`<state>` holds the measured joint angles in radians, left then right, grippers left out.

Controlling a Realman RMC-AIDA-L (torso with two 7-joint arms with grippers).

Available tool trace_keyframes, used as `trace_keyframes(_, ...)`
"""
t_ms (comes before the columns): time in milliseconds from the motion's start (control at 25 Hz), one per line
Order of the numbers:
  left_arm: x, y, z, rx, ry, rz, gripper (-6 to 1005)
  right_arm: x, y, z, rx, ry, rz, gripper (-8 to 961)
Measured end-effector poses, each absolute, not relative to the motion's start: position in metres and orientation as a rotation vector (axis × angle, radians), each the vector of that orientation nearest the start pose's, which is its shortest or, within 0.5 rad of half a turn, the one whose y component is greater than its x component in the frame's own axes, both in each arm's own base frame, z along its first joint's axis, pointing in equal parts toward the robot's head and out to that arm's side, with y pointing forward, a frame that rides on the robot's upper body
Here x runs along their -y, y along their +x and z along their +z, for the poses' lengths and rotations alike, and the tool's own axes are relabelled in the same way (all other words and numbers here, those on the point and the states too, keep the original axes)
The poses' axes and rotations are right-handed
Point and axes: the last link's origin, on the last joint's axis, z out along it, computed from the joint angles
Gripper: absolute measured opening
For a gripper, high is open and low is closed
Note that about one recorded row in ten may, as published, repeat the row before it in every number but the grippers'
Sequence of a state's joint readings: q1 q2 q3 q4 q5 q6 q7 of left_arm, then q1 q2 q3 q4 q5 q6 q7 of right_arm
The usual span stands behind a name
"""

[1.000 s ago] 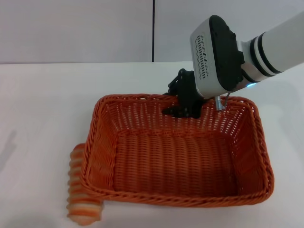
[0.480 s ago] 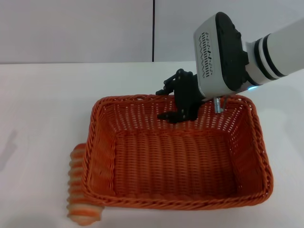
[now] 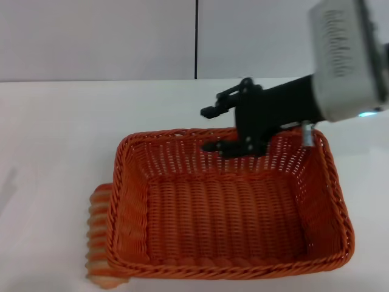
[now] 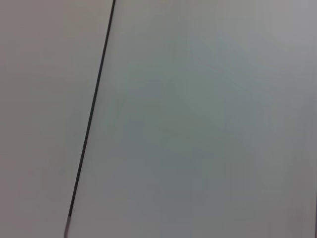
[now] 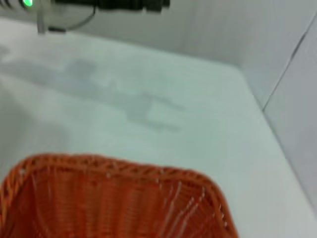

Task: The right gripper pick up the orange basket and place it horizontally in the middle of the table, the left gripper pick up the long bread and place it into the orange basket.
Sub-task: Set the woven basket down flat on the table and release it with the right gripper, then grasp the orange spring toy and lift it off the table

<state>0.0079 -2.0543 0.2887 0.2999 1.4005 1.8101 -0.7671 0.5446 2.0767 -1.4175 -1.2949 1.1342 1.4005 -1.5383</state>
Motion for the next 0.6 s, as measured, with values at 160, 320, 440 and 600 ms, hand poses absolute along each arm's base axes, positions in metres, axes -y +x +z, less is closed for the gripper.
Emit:
trace_keyframes(160, -0.150, -0.387, 0.081, 0.551, -1.626, -0.997, 759, -0.328, 0.131, -0.002, 0.245, -2.904, 0.261, 522)
trace_keyframes(320, -0.151, -0.387, 0.088, 0.568, -1.664, -1.002, 758, -0.314, 0.134, 0.019, 0.192, -2.847, 0.396, 522)
trace_keyframes(440, -0.156, -0.386, 0.100, 0.622, -1.769, -0.981, 757, -0.299, 0.145, 0.050, 0.077, -2.737, 0.639, 522)
trace_keyframes(600, -0.161, -0.384, 0.108, 0.653, -1.838, -0.955, 757, -0.291, 0.163, 0.070, -0.023, -2.626, 0.808, 522)
